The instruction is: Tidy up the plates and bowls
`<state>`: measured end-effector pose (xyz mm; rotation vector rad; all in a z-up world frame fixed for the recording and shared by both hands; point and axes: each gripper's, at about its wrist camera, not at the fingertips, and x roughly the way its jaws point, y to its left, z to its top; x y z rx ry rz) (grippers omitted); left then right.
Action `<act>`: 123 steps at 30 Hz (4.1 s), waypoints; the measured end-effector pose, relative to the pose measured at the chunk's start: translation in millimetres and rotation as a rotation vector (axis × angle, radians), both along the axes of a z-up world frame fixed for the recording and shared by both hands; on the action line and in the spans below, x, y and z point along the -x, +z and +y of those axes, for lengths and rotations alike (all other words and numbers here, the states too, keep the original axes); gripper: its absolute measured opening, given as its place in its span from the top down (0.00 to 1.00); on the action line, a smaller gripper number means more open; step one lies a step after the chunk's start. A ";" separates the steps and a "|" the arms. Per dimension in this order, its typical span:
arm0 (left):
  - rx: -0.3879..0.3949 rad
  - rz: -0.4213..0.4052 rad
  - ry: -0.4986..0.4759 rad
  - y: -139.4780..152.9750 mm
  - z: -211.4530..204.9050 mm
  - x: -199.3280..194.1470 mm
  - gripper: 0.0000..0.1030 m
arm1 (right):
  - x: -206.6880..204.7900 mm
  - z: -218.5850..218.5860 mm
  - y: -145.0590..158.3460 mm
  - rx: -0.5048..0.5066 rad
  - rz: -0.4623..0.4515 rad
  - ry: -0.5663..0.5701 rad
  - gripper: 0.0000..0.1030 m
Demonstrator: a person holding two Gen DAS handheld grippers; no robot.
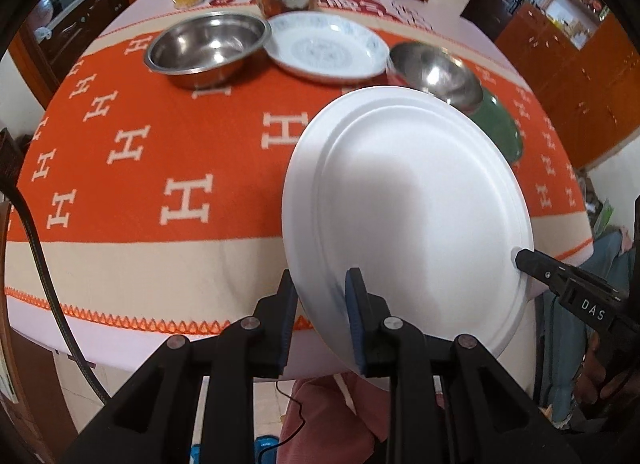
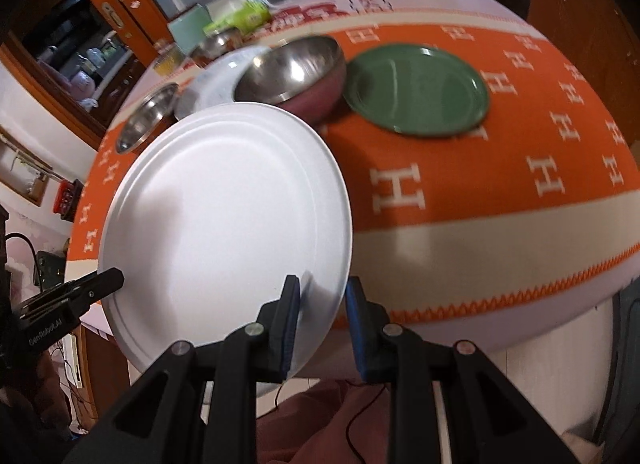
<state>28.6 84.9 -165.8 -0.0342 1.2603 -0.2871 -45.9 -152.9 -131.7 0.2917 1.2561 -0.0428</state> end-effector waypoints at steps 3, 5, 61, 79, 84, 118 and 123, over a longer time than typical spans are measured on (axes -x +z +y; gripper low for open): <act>-0.009 0.013 -0.012 -11.5 -4.8 -1.0 0.78 | 3.0 -1.7 -10.0 0.008 0.032 -0.017 0.77; -0.020 0.024 -0.020 -20.2 -7.9 -3.9 0.77 | 3.3 -2.6 -14.9 0.015 0.046 -0.024 0.77; -0.172 -0.063 0.371 48.4 -42.4 -17.5 0.23 | -85.6 -97.2 54.8 -0.069 -0.188 0.291 0.40; -0.024 -0.067 0.499 72.4 -9.5 -92.1 0.23 | -195.8 -85.5 105.5 -0.048 -0.282 0.402 0.36; -0.003 -0.050 0.506 62.9 -9.1 -115.8 0.23 | -238.6 -76.7 105.9 -0.045 -0.297 0.425 0.36; 0.139 0.113 0.579 -67.8 -2.1 -220.3 0.28 | -367.3 -4.7 -66.8 -0.318 0.097 0.480 0.54; 0.114 0.101 0.586 -75.1 -2.5 -228.4 0.36 | -369.0 0.3 -79.0 -0.332 0.126 0.495 0.70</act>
